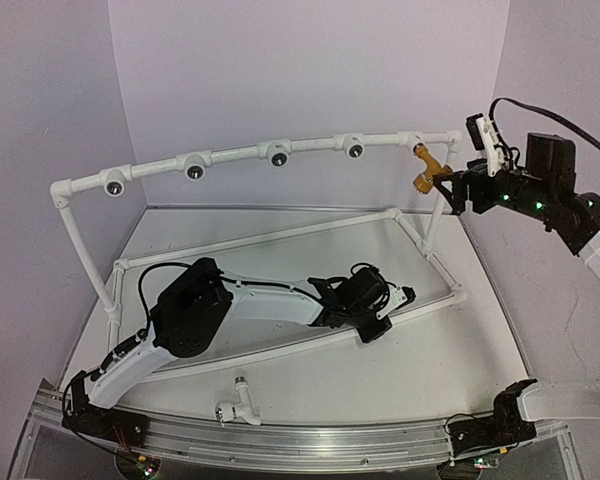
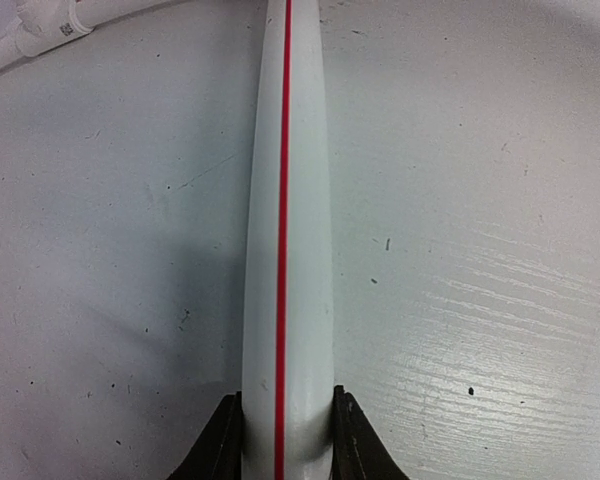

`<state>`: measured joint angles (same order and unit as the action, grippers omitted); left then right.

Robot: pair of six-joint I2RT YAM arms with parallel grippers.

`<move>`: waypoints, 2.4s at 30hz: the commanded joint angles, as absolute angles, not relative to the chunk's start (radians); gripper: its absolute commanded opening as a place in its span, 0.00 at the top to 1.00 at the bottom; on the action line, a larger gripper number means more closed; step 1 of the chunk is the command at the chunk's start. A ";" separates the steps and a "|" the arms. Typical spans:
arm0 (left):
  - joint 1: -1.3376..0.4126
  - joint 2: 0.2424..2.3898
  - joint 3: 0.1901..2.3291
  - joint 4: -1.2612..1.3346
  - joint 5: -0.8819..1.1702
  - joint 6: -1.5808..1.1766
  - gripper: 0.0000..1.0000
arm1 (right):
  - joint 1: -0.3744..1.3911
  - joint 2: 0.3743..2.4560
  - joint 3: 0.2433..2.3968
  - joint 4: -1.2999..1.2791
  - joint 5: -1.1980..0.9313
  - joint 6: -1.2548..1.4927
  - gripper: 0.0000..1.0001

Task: Install the water faucets
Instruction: Screw the water faucet onto the adaptor.

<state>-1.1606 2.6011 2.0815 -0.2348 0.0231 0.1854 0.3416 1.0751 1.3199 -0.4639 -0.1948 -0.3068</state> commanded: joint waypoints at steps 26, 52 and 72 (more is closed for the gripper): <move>-1.219 2.767 2.013 -0.575 0.138 0.210 1.00 | 0.496 1.241 1.272 -0.118 0.301 -2.041 0.09; -1.218 2.765 2.009 -0.574 0.133 0.207 1.00 | 0.537 1.381 1.027 0.519 0.396 -1.955 0.63; -1.217 2.764 2.009 -0.575 0.133 0.205 1.00 | 0.466 1.337 1.282 0.011 0.177 -0.023 1.00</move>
